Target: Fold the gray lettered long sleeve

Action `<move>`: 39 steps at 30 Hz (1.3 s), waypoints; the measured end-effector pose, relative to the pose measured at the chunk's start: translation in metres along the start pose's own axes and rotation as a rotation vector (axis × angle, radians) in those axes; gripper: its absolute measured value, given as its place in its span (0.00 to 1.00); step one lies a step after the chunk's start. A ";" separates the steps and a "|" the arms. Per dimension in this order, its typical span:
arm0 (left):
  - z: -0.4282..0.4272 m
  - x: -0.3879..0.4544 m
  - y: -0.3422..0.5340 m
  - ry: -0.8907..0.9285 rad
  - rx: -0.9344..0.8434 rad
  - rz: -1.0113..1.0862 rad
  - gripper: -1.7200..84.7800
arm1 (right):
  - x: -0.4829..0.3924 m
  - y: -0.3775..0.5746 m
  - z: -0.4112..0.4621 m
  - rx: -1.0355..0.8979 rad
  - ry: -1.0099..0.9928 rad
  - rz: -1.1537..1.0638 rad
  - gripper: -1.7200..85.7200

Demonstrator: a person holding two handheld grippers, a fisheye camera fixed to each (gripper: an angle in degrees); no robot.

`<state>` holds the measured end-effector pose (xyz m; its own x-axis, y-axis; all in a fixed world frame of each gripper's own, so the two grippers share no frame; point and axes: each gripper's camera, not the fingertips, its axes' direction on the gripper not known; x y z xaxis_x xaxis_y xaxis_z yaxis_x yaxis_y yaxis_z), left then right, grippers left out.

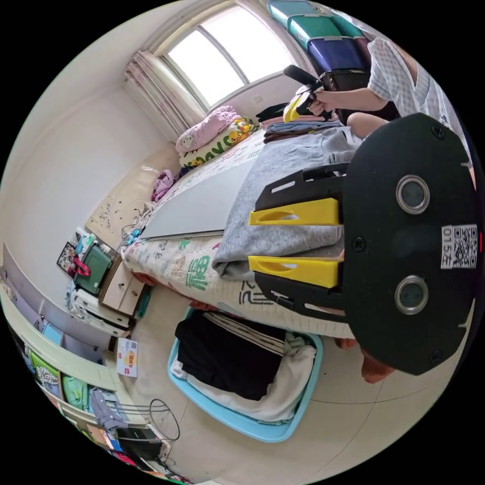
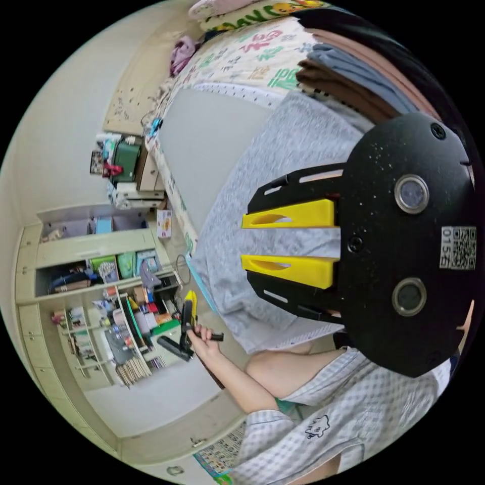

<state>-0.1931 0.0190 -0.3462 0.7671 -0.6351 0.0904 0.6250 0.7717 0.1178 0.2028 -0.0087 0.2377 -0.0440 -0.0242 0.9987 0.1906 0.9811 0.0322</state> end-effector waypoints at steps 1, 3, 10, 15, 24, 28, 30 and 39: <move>0.007 -0.002 -0.006 0.015 -0.029 -0.009 0.16 | -0.019 0.008 0.026 -0.008 -0.060 -0.023 0.13; 0.016 -0.007 -0.010 -0.003 -0.037 -0.032 0.17 | -0.047 0.027 0.083 -0.061 -0.153 -0.074 0.14; 0.040 -0.051 -0.041 0.069 -0.004 -0.157 0.15 | -0.101 0.053 0.194 -0.177 -0.024 -0.257 0.15; 0.048 -0.073 -0.054 0.149 0.049 -0.257 0.15 | -0.104 0.075 0.303 -0.307 0.155 -0.374 0.15; 0.064 -0.091 -0.077 0.207 -0.001 -0.288 0.14 | -0.056 0.146 0.309 -0.233 0.164 -0.344 0.03; 0.067 -0.098 -0.080 0.208 0.012 -0.296 0.12 | -0.047 0.191 0.260 -0.167 0.055 -0.307 0.02; 0.062 -0.096 -0.081 0.185 0.053 -0.284 0.10 | -0.042 0.207 0.252 -0.170 0.014 -0.282 0.02; 0.085 -0.080 -0.082 -0.030 -0.007 -0.188 0.08 | -0.021 0.217 0.319 -0.249 -0.013 -0.108 0.04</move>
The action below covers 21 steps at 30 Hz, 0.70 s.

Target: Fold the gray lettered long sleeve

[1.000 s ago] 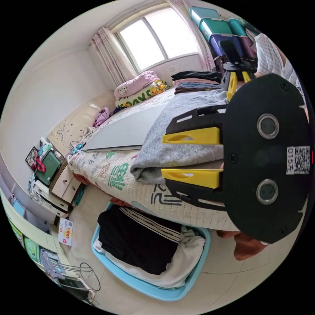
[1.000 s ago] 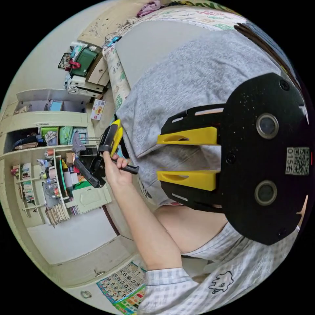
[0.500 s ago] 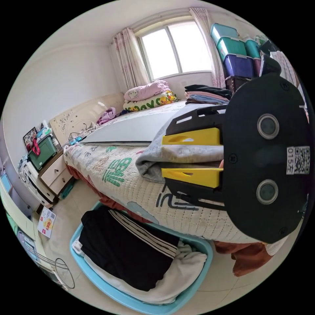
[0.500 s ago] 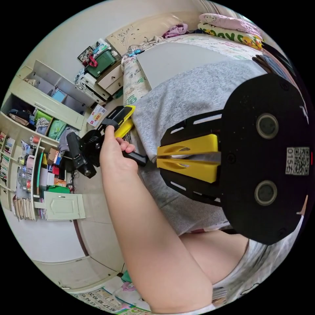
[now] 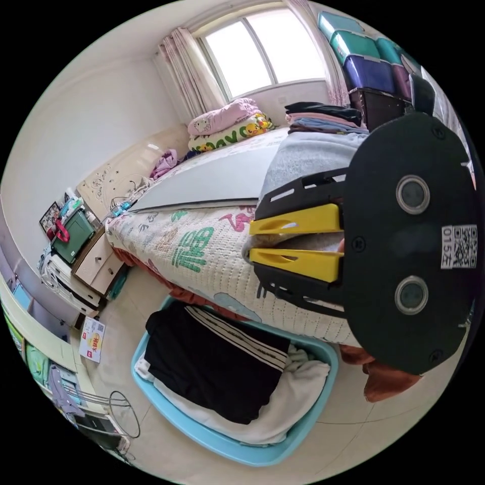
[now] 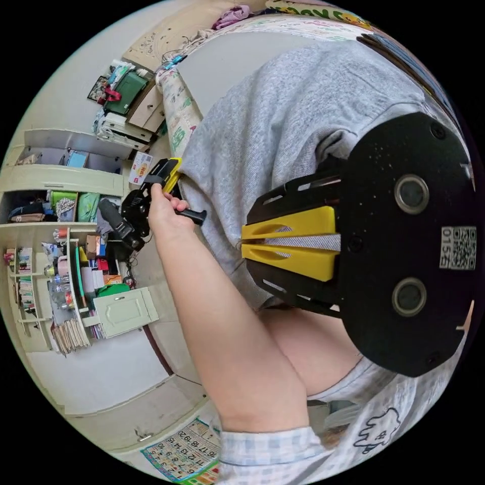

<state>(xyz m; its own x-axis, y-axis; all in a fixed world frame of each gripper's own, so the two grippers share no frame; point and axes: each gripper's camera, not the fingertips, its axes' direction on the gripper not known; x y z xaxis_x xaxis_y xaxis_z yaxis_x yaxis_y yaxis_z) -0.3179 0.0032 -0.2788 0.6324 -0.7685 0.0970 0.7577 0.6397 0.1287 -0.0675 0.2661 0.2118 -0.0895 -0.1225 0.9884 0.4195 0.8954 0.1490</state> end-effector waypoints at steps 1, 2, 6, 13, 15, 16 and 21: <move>-0.001 0.001 0.002 -0.001 -0.004 0.003 0.08 | 0.000 0.001 -0.005 0.019 -0.009 0.011 0.05; -0.002 0.002 0.003 -0.008 -0.007 0.005 0.08 | -0.004 0.007 -0.025 0.080 -0.025 0.001 0.06; -0.034 0.021 0.019 -0.058 0.016 0.125 0.10 | -0.016 0.050 -0.101 0.175 0.022 -0.055 0.10; -0.049 0.090 0.119 0.117 -0.282 0.675 0.15 | -0.002 0.096 -0.135 0.126 0.277 0.055 0.11; -0.043 0.083 0.131 -0.035 -0.304 0.601 0.17 | -0.003 0.088 -0.133 0.137 0.253 0.096 0.12; -0.040 0.071 0.133 -0.036 -0.310 0.528 0.17 | -0.004 0.078 -0.129 0.123 0.243 0.114 0.13; -0.009 0.027 0.150 0.175 -0.347 0.308 0.17 | -0.022 0.033 -0.125 0.083 0.260 0.144 0.14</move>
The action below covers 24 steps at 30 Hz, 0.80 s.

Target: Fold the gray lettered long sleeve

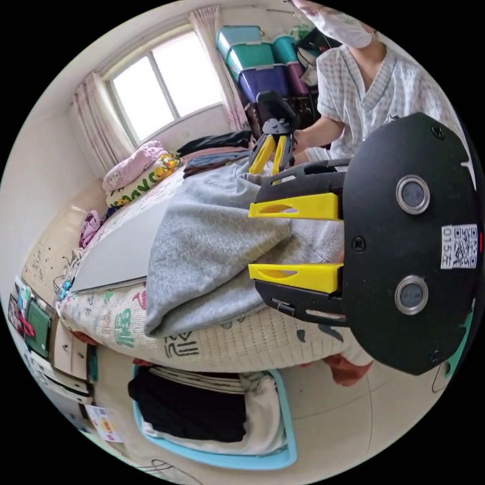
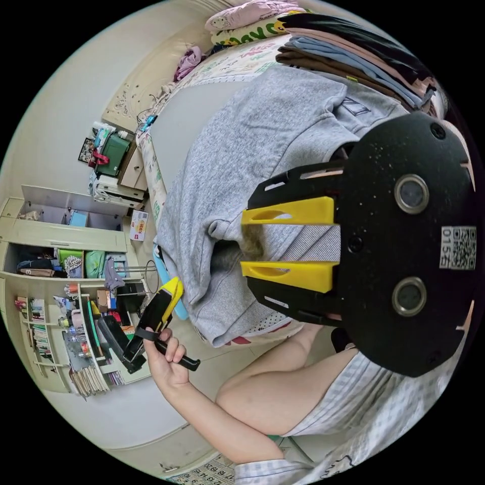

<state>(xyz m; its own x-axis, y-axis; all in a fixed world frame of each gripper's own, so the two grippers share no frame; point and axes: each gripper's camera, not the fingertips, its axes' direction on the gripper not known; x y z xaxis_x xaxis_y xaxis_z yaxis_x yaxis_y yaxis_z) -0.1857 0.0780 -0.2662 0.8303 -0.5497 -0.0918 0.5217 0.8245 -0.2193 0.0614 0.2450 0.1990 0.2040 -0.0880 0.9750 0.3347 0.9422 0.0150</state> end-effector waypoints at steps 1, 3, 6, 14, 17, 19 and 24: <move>0.009 -0.003 0.001 -0.021 -0.007 -0.012 0.16 | -0.008 -0.010 -0.003 -0.010 0.028 -0.021 0.13; 0.016 -0.006 0.002 0.000 0.022 -0.012 0.12 | -0.020 -0.031 -0.015 -0.065 0.068 -0.062 0.08; 0.019 -0.003 0.005 -0.041 0.054 -0.005 0.04 | -0.024 -0.048 -0.043 -0.113 0.048 -0.105 0.04; 0.051 0.007 0.015 -0.246 -0.045 0.068 0.05 | -0.015 -0.114 -0.134 -0.134 -0.081 -0.075 0.05; 0.064 0.012 0.025 -0.302 -0.072 0.086 0.09 | 0.013 -0.137 -0.198 -0.032 -0.206 0.022 0.08; 0.058 0.026 0.042 -0.386 -0.047 0.131 0.13 | 0.046 -0.138 -0.247 0.050 -0.208 0.121 0.09; 0.067 0.094 0.087 -0.335 -0.015 0.514 0.12 | 0.174 -0.111 -0.337 0.126 -0.050 0.541 0.09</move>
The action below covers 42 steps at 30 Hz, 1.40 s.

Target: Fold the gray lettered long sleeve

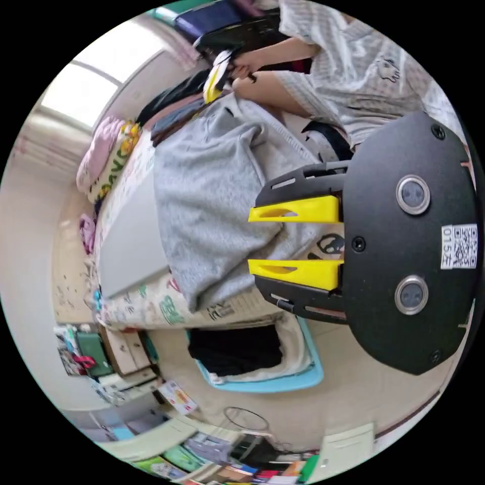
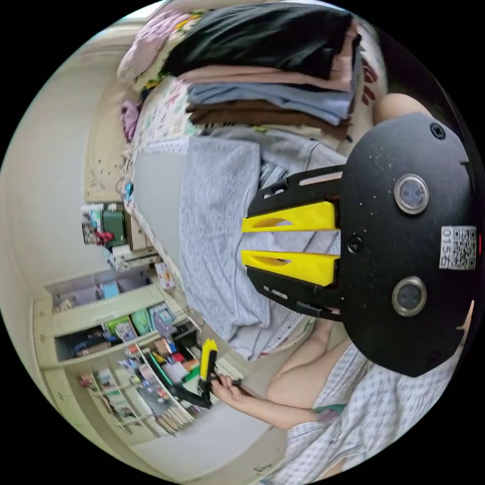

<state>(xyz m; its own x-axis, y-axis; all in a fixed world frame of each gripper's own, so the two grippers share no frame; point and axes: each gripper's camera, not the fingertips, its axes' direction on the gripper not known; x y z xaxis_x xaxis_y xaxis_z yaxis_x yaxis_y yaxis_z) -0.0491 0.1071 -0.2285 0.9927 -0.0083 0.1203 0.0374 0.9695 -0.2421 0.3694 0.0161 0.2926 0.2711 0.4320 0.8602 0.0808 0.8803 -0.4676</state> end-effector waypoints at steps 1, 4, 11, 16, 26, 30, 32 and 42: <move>0.007 0.025 -0.004 0.125 0.024 0.114 0.10 | 0.032 -0.011 -0.013 0.013 -0.056 0.125 0.09; 0.040 0.089 -0.019 0.221 0.051 0.321 0.14 | 0.082 -0.034 -0.030 0.083 -0.183 0.343 0.10; 0.131 0.176 -0.032 0.162 0.077 0.485 0.15 | 0.072 -0.126 -0.025 -0.029 -0.121 0.434 0.12; 0.195 0.226 -0.037 0.040 0.019 0.596 0.13 | 0.059 -0.160 -0.033 -0.033 -0.149 0.495 0.09; 0.216 0.241 -0.026 0.086 -0.009 0.625 0.03 | 0.022 -0.189 -0.092 -0.002 -0.062 0.390 0.03; 0.213 0.248 -0.018 0.068 0.001 0.668 0.03 | 0.011 -0.181 -0.091 -0.043 -0.026 0.352 0.04; 0.230 0.245 -0.020 0.075 -0.052 0.652 0.03 | 0.005 -0.169 -0.082 -0.079 0.002 0.331 0.05; 0.207 0.196 -0.085 0.307 0.125 0.404 0.12 | -0.031 -0.019 -0.164 0.103 0.094 0.266 0.12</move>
<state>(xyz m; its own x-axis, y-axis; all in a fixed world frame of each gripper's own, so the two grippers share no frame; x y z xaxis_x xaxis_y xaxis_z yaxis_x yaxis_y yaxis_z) 0.1181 0.0737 0.0149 0.9137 0.3191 -0.2516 -0.3507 0.9320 -0.0916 0.5165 -0.0467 0.2415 0.3575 0.6347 0.6851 -0.1017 0.7557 -0.6470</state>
